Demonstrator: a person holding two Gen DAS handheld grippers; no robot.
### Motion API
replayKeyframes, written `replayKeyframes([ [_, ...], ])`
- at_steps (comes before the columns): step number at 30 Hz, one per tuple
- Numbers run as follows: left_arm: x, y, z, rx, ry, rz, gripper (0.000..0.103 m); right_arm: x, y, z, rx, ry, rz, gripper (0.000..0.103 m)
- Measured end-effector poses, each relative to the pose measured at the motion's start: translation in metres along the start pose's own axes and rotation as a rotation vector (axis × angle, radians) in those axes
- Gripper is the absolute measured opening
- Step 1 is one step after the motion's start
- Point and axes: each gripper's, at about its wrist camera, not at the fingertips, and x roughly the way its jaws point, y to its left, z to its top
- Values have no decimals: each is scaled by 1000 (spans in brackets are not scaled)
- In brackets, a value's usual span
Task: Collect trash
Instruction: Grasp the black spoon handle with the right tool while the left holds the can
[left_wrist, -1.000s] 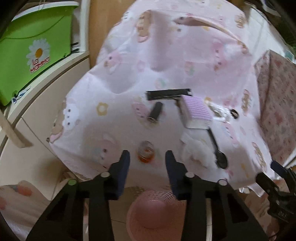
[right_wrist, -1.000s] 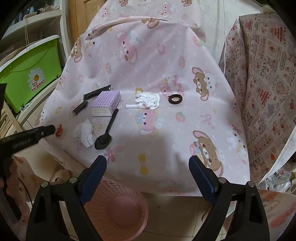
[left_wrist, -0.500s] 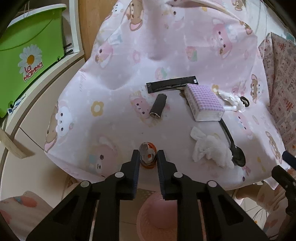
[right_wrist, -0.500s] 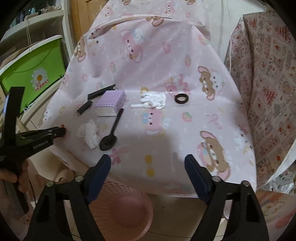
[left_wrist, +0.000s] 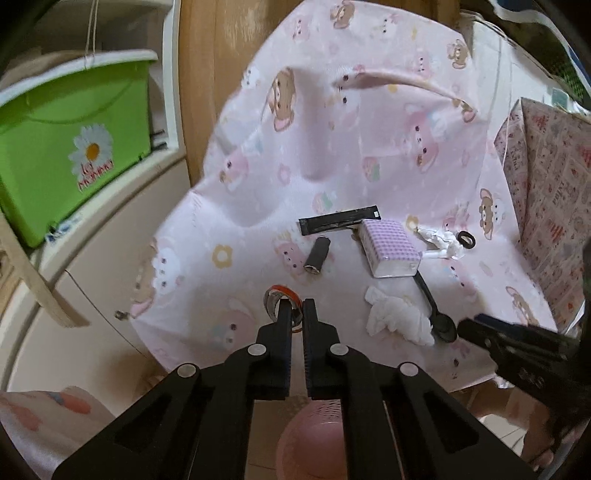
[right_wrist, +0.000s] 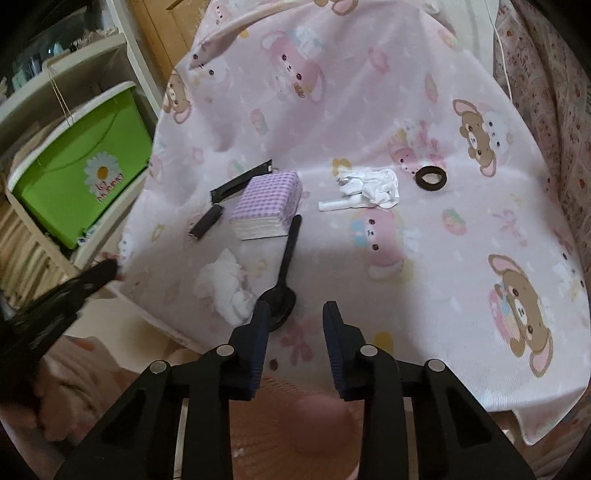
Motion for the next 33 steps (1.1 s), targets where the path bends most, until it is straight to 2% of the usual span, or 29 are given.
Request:
replayKeyframes([
  [2, -4, 2, -4, -12, 10, -14, 5, 4, 4, 0, -9, 7, 5, 27],
  [5, -11, 5, -8, -33, 17, -51, 5, 9, 11, 1, -39, 7, -7, 27],
  [11, -17, 3, -12, -11, 0, -39, 5, 19, 17, 1, -63, 10, -49, 21],
  [12, -17, 2, -13, -12, 2, -40, 5, 20, 17, 1, -66, 7, -63, 17],
  [13, -17, 3, -13, -12, 3, -37, 5, 20, 18, 2, -64, 4, -70, 8],
  [16, -18, 2, -15, -7, 3, -36, 5, 20, 16, 2, -46, 5, -66, 2],
  [23, -19, -2, -16, 6, -1, -36, 5, 2, 8, 6, -7, -73, -102, 1],
  [33, -25, -11, -18, 44, -3, -54, 5, -27, -11, 3, 35, -115, -121, 1],
])
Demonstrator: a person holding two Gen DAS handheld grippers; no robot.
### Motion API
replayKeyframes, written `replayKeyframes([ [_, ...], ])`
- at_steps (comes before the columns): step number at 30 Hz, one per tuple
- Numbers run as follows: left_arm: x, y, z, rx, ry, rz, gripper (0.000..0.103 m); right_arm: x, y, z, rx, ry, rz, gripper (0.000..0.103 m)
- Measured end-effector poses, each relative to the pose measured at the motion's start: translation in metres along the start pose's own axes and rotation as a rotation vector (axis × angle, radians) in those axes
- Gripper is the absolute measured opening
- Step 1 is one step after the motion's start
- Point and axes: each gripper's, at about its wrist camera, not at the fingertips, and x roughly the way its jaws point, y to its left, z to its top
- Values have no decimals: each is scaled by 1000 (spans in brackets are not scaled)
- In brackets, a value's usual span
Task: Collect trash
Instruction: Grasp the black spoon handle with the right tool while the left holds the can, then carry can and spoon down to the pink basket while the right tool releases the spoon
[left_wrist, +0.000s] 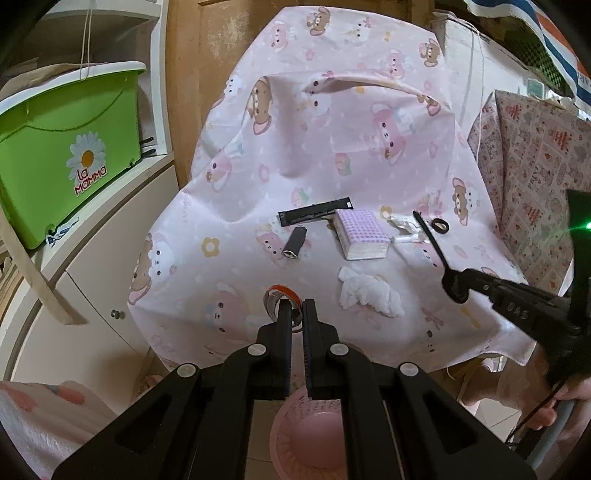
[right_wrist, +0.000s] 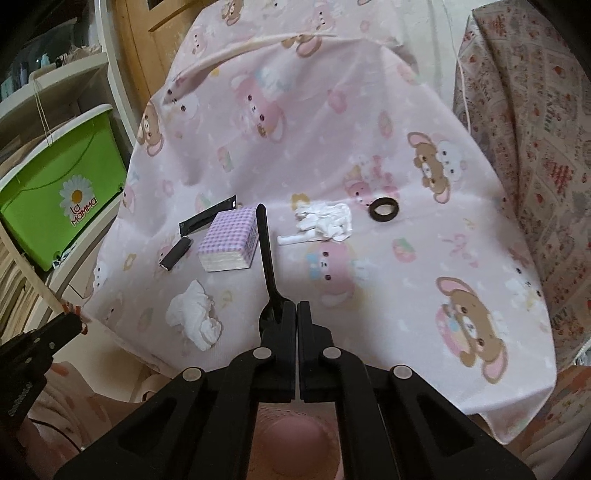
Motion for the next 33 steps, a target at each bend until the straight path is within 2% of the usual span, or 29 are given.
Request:
replayKeyframes([
  [8, 1, -9, -6, 24, 48, -11, 5, -38, 5, -14, -66, -35, 30, 1],
  [14, 3, -12, -13, 21, 97, -49, 5, -58, 14, -27, -102, -17, 71, 1],
  [28, 20, -14, -24, -6, 221, -99, 5, -51, 38, -74, -211, 155, 165, 2],
  [33, 33, -16, -32, 9, 299, -62, 5, -37, 51, -92, -284, 245, 175, 1],
])
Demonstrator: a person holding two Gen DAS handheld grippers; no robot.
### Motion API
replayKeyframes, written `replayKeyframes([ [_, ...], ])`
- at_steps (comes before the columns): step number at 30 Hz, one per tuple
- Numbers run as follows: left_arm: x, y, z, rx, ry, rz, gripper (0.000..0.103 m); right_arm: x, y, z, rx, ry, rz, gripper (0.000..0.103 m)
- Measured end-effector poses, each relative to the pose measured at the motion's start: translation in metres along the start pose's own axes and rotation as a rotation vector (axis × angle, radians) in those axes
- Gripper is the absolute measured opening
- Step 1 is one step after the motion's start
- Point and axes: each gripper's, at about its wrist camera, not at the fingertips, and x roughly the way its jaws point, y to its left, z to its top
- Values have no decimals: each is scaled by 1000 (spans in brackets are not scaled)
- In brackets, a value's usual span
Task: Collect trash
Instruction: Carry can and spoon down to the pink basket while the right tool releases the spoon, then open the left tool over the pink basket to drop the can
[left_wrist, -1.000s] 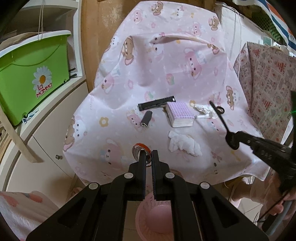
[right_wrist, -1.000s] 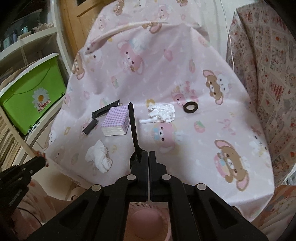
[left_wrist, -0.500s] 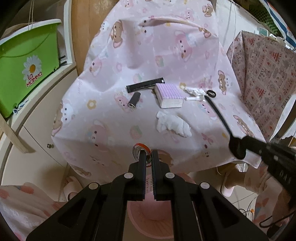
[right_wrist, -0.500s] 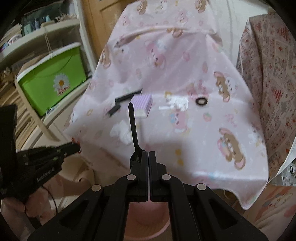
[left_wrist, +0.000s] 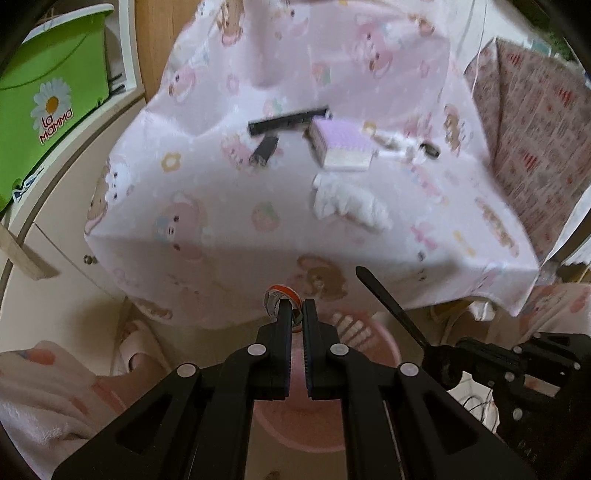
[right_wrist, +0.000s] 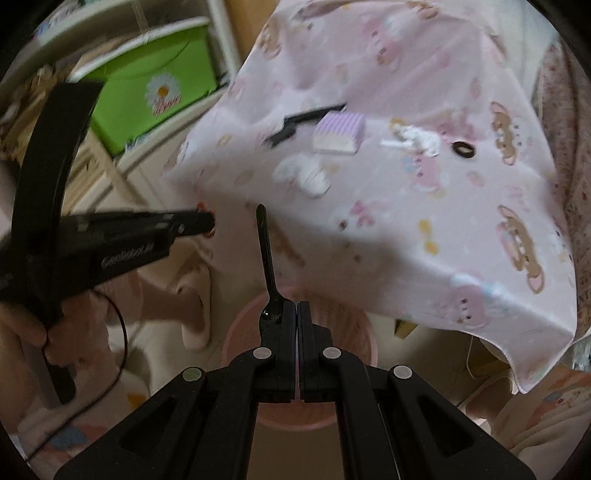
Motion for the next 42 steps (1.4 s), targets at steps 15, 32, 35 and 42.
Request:
replayKeyframes([
  [15, 81, 5, -26, -68, 310, -18, 5, 87, 5, -26, -24, 304, -82, 2],
  [32, 160, 10, -56, -102, 533, 39, 7, 172, -21, -53, 51, 507, -153, 2],
  [35, 165, 15, -60, -165, 565, -6, 7, 174, -24, -59, 86, 525, -137, 2],
  [42, 159, 14, -60, -146, 547, 20, 29, 173, -25, -59, 94, 525, -149, 2],
])
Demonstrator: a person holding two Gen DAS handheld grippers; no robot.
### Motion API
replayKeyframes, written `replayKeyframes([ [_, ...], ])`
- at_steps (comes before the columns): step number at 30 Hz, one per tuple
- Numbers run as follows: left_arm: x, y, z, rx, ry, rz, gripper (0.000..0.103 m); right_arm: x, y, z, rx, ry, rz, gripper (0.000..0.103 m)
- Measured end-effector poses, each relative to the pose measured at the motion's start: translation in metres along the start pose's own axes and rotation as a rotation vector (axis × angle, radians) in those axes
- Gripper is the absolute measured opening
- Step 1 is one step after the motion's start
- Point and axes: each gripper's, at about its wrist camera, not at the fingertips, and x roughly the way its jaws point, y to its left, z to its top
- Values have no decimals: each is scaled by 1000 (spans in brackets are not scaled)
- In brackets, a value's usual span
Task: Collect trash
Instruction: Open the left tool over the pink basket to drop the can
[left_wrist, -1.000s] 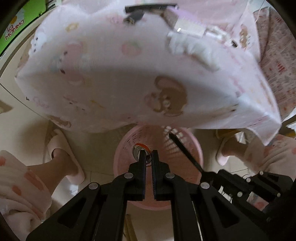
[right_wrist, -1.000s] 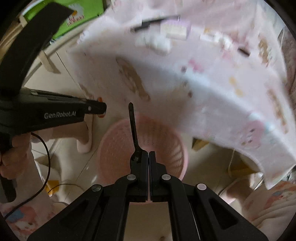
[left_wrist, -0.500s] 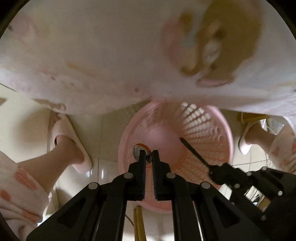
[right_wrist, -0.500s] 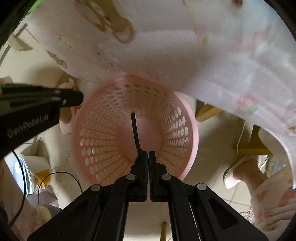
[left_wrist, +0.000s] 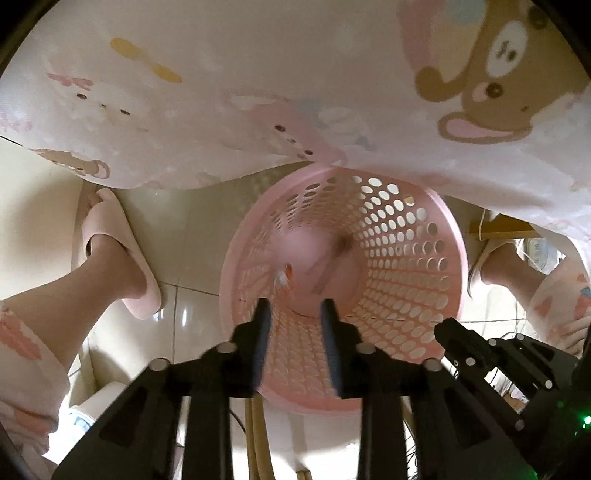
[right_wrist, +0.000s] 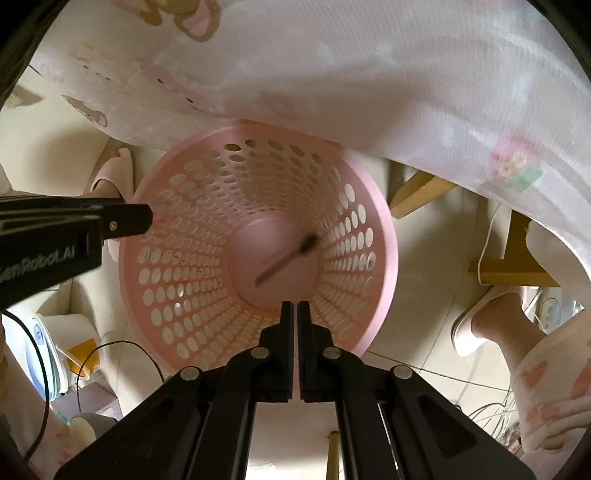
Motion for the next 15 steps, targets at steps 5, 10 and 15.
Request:
replayKeyframes([
  [5, -16, 1, -1, 2, -62, 23, 42, -12, -6, 3, 32, -39, 3, 33],
  [10, -46, -3, 1, 29, -175, 55, 51, -37, -7, 5, 20, -129, -36, 49],
  [15, -79, -7, -3, 60, -314, 156, 73, -65, -9, 4, 37, -220, -54, 58],
])
